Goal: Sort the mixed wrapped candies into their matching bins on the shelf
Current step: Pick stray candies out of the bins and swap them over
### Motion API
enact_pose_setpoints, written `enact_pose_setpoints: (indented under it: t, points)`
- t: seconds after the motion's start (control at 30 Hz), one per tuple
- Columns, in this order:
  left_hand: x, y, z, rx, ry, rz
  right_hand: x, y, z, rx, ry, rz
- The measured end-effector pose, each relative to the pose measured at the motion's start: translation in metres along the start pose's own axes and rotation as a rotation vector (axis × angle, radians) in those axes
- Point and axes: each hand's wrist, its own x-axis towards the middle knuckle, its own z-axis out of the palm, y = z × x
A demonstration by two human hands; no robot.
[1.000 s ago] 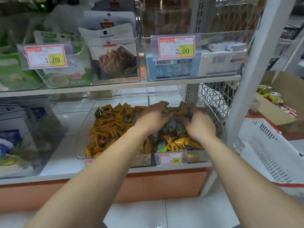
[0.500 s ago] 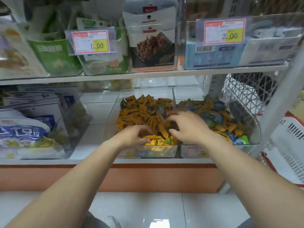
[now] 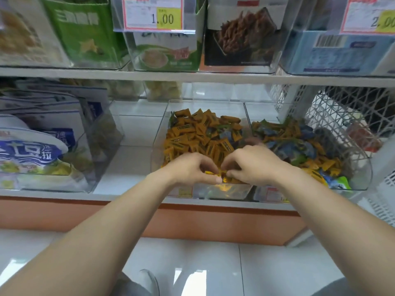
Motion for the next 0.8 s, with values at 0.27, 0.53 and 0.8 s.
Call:
enact_pose_setpoints:
  t: [0.27, 0.53, 0.8]
  points:
    - [-0.001, -0.021, -0.023, 0.463, 0.260, -0.167, 0.014, -0.024, 0.006, 0.395, -0.203, -0.058]
    - [-0.021, -0.018, -0.016, 0.137, 0.216, -0.014, 0.029, -0.027, 0.011, 0.337, -0.426, 0.097]
    - [-0.042, -0.003, -0.012, 0.072, 0.048, -0.034, 0.035, -0.035, 0.012, 0.233, -0.547, 0.103]
